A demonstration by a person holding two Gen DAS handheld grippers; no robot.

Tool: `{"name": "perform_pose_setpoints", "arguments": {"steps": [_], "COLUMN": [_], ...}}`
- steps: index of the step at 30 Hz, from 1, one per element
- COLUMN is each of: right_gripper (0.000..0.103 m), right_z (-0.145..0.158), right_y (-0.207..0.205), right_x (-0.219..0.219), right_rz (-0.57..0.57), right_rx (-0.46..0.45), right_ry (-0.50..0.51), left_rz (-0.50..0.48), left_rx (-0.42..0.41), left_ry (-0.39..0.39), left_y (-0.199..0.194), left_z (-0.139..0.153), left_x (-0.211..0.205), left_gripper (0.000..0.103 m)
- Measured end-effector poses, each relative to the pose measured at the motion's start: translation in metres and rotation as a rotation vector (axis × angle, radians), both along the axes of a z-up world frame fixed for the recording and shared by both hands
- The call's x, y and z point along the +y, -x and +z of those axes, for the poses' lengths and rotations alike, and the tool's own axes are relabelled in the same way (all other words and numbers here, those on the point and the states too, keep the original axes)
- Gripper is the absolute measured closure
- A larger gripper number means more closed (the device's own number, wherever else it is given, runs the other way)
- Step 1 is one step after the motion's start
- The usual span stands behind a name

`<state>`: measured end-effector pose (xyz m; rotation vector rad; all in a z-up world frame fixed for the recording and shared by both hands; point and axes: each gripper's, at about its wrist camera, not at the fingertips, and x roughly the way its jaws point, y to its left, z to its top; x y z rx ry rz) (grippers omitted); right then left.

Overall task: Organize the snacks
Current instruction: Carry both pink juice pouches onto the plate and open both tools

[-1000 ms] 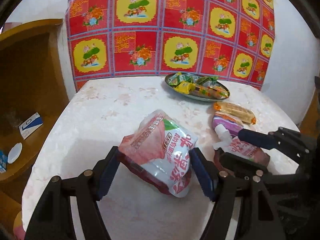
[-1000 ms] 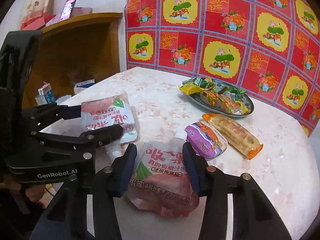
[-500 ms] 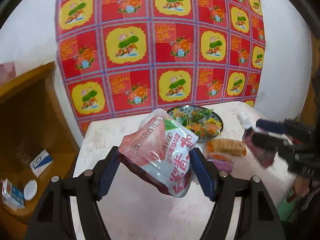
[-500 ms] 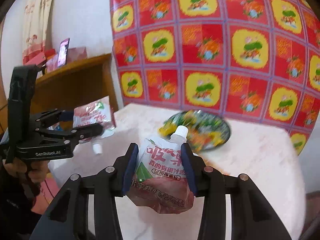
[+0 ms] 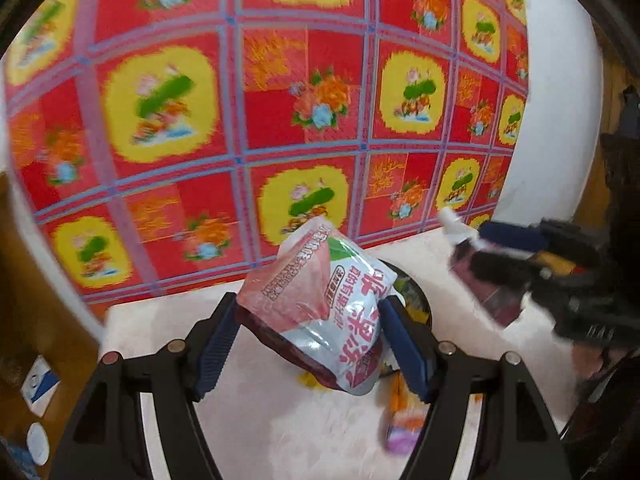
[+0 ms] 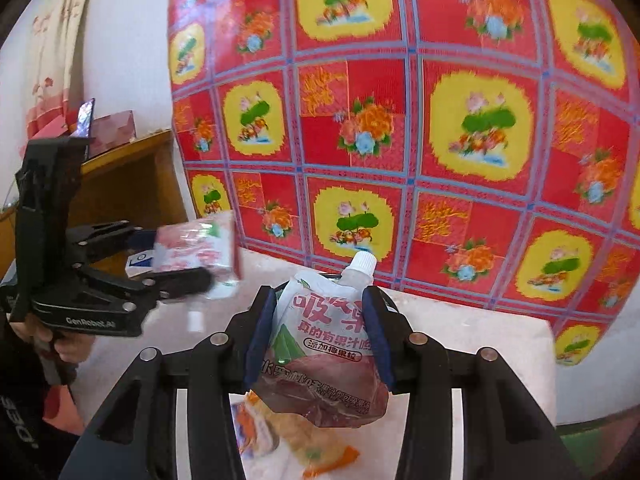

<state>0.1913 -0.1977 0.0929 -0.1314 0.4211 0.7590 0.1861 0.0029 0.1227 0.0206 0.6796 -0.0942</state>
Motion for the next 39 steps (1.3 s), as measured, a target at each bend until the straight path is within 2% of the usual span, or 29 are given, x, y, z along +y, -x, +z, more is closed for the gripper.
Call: {"name": "perform_pose_setpoints", "arguments": {"steps": [5, 11, 18, 22, 25, 31, 39], "right_gripper": [0.057, 0.057, 0.054, 0.052, 0.038, 0.037, 0.036], "right_z": [-0.023, -0.054, -0.063, -0.068, -0.072, -0.068, -0.059], "right_y": [-0.046, -0.079, -0.083, -0.083, -0.083, -0.076, -0.067], "right_x": [0.014, 0.017, 0.018, 0.023, 0.030, 0.030, 0.021], "right_rz": [-0.006, -0.031, -0.046, -0.056, -0.037, -0.017, 0.022], "right_rx": [0.081, 0.180, 0.151, 0.124, 0.122, 0.080, 0.040], "right_ry": [-0.020, -0.055, -0.084, -0.063, -0.033, -0.052, -0.111], "left_rz": [-0.008, -0.016, -0.014, 0.009, -0.005, -0.027, -0.033], "left_rx": [0.062, 0.157, 0.092, 0.075, 0.071, -0.025, -0.084], "left_ry": [-0.021, 0.046, 0.083, 0.091, 0.121, 0.140, 0.133], "left_y": [-0.044, -0.068, -0.062, -0.062, -0.063, -0.054, -0.044], "left_z": [-0.028, -0.064, -0.066, -0.067, -0.064, -0.056, -0.045], "left_x": [-0.010, 0.001, 0.008, 0.009, 0.011, 0.015, 0.013], "left_gripper": [0.028, 0.028, 0.027, 0.026, 0.026, 0.019, 0.015]}}
